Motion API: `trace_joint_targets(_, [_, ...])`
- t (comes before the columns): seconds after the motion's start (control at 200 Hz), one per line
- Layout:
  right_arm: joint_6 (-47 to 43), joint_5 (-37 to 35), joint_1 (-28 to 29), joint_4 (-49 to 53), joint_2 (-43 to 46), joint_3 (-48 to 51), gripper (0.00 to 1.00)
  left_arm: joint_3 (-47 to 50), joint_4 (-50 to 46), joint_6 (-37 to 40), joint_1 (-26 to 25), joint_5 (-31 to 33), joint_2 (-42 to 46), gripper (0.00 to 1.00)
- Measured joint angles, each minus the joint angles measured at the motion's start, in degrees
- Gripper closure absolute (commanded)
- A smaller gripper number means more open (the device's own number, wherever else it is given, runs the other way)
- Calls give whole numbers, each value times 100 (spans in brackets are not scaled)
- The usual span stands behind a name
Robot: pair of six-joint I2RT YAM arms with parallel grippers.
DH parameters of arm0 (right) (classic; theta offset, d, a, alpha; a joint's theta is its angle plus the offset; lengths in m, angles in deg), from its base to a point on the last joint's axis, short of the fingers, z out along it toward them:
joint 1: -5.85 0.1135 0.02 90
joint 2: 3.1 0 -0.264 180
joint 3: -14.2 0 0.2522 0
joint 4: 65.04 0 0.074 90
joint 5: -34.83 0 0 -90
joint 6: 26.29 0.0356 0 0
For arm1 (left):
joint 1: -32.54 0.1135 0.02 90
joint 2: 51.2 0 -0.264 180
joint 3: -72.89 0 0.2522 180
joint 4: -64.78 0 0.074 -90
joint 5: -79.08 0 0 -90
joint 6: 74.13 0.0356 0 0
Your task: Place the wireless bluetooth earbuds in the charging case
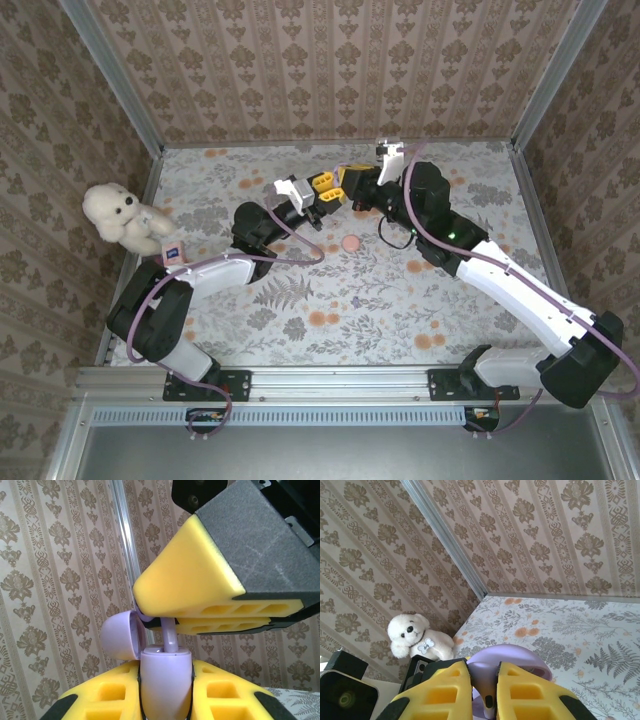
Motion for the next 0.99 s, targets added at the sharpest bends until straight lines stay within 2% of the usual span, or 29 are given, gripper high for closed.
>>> trace_joint_targets(0.32, [-372, 4, -13, 140, -2, -11, 85, 0, -37, 0, 0, 0, 0, 100])
trace_joint_targets(0.7, [-883, 431, -76, 750, -343, -546, 86, 0, -37, -63, 22, 120, 0, 100])
trace_joint_targets(0.92, [-916, 470, -83, 767, -387, -581, 78, 0, -42, -72, 31, 129, 0, 100])
trace_joint_targets(0.995, [-920, 470, -83, 772, -391, -581, 72, 0, -46, -85, 31, 127, 0, 100])
